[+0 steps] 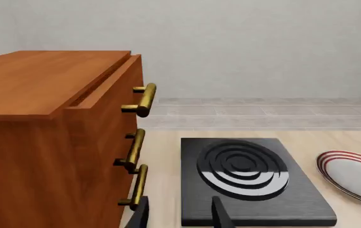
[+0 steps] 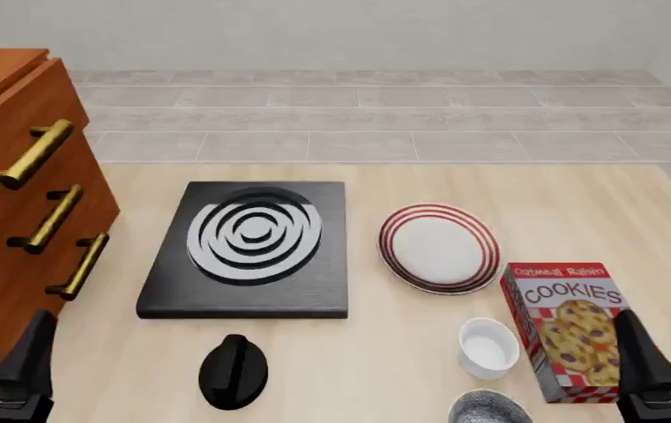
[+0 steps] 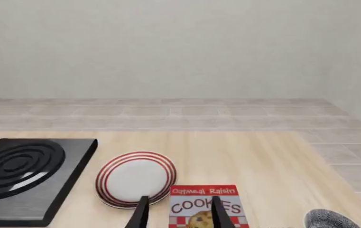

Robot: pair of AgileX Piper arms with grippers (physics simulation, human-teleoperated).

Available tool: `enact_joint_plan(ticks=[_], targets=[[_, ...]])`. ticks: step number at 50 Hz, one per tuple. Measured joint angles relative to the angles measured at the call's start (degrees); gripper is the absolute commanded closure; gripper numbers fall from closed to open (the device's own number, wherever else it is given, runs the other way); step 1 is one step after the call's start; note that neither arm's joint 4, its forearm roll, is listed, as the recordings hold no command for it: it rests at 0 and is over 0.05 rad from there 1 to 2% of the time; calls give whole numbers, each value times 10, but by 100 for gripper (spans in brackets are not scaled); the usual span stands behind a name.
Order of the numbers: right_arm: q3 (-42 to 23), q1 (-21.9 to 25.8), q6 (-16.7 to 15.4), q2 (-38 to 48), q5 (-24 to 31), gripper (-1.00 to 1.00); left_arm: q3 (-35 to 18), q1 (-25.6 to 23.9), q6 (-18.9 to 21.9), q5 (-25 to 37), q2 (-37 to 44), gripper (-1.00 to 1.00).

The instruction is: Pick the akita bowl next to the ramekin and place it on the plate.

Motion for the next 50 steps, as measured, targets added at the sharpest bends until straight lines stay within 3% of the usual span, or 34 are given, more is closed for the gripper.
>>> enact_joint_plan(ticks=[25, 50], targets=[[-20, 3, -18, 48, -20, -100, -1, 0, 0, -1, 2, -100], [-152, 13, -60, 117, 33, -100, -1, 0, 0, -1, 3, -100]])
